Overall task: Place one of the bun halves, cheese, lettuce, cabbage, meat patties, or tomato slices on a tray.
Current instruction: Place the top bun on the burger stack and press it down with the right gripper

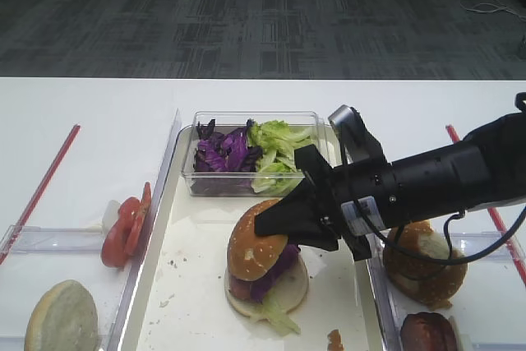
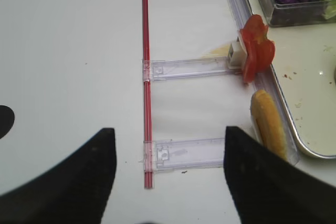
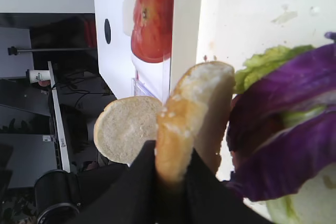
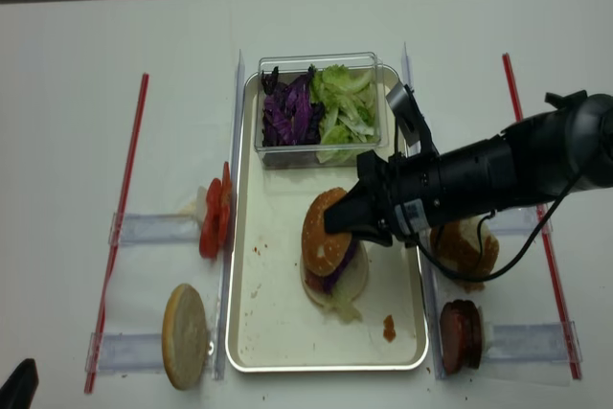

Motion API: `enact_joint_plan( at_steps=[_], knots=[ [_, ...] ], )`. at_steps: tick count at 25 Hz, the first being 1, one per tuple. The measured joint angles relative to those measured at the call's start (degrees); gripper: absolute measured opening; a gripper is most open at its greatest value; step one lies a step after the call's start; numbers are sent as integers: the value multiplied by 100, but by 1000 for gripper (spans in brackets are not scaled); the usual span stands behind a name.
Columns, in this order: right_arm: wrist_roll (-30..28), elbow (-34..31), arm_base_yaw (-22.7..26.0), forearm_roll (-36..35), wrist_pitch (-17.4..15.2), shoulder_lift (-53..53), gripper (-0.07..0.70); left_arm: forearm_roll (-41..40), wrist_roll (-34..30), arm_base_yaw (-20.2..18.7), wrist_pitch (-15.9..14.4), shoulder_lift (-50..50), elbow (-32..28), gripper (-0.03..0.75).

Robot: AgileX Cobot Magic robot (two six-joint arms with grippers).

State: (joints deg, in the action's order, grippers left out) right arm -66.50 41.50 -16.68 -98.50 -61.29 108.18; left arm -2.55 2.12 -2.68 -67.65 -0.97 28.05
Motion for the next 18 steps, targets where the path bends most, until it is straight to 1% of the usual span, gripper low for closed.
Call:
enact_joint_plan(
  at_steps=[6,10,15,18],
  knots=[
    [112,0,0,0,42,0,120,0,0,0,0,0,0,422],
    [260,0,0,164,149,0,126,0,0,0,0,0,0,422],
    [408,0,0,232,175,0,200,0,0,0,0,0,0,422],
    [440,0,0,244,187,0,228,0,0,0,0,0,0,422]
  ],
)
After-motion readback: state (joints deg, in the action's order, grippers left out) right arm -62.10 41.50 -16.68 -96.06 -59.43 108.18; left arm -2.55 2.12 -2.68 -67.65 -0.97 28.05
